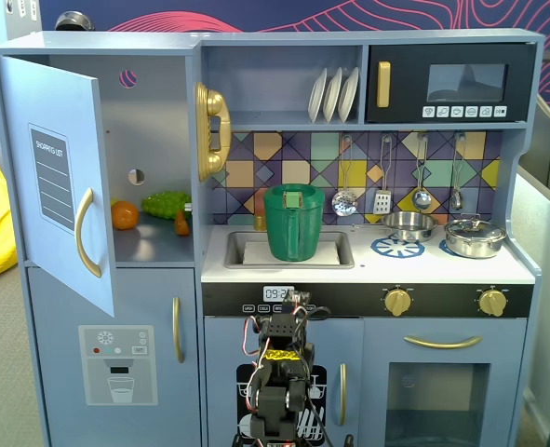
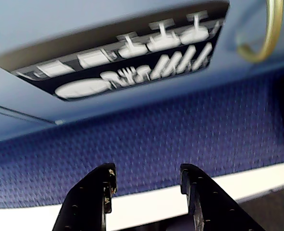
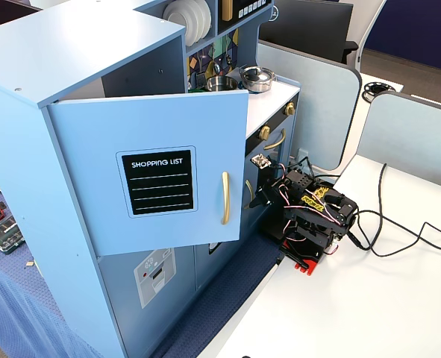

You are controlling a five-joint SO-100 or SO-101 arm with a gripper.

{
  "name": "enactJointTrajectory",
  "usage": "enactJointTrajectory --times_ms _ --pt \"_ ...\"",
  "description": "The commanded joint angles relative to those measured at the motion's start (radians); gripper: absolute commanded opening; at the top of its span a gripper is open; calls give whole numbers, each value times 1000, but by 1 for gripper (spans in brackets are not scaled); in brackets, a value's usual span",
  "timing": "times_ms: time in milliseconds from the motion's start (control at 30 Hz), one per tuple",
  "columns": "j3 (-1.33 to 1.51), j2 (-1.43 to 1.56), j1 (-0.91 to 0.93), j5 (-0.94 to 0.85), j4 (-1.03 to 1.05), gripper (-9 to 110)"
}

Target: Open the left cabinet door

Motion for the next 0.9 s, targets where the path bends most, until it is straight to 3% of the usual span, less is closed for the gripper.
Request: enactJointTrajectory --times_ms 0,300,667,867 --pt "15 12 -2 28 -28 7" --pt "17 110 -21 20 224 4" --pt "17 110 -29 -140 471 4" --pt "17 110 -38 -32 499 4"
